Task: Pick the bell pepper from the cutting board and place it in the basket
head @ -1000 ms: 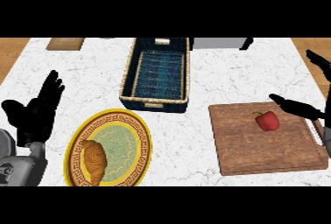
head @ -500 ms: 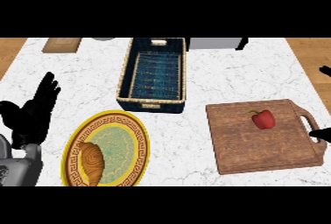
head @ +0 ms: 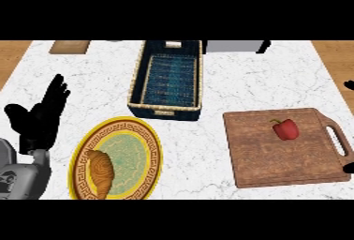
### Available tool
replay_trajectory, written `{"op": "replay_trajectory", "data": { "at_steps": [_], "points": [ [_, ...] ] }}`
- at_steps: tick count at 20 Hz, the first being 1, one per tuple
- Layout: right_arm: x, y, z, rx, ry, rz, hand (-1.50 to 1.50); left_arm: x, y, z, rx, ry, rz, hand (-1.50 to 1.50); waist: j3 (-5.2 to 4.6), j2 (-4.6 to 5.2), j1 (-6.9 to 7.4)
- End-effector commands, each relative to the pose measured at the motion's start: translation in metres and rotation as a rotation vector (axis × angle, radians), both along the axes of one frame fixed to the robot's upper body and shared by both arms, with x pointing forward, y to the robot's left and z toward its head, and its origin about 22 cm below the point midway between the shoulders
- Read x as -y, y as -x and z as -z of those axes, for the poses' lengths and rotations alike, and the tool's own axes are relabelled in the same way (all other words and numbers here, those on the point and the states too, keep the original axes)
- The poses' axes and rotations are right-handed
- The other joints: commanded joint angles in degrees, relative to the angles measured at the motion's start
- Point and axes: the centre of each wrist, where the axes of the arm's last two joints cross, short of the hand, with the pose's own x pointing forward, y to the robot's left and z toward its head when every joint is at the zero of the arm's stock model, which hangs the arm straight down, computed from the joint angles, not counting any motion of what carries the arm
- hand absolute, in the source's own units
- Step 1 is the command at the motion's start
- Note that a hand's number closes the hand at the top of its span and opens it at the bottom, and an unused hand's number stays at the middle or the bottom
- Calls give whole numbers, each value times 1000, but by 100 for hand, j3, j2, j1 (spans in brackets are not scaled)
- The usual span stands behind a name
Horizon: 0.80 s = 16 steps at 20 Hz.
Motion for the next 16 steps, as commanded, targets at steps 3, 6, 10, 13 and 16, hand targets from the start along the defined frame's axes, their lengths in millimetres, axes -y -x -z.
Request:
{"op": "replay_trajectory", "data": {
  "at_steps": [3, 6, 10, 13, 16],
  "points": [
    [8, 0, 13, 69, -90, 3, -150, 6, 3, 10, 7, -2, 7, 0, 9, 21, 74],
    [11, 0, 29, 71, -128, -1, -150, 10, -1, 12, 15, -3, 14, 0, 8, 22, 72],
    [18, -4, 69, 51, -122, 1, -150, -7, 9, -17, 10, 2, 14, 0, 11, 21, 114],
    [17, -11, 91, 56, -124, -28, -150, 16, 3, 20, 18, -5, 19, 0, 9, 30, 94],
    [26, -8, 103, 94, -116, -37, -150, 8, 28, -14, 8, -16, 3, 0, 13, 16, 134]
  ]
}}
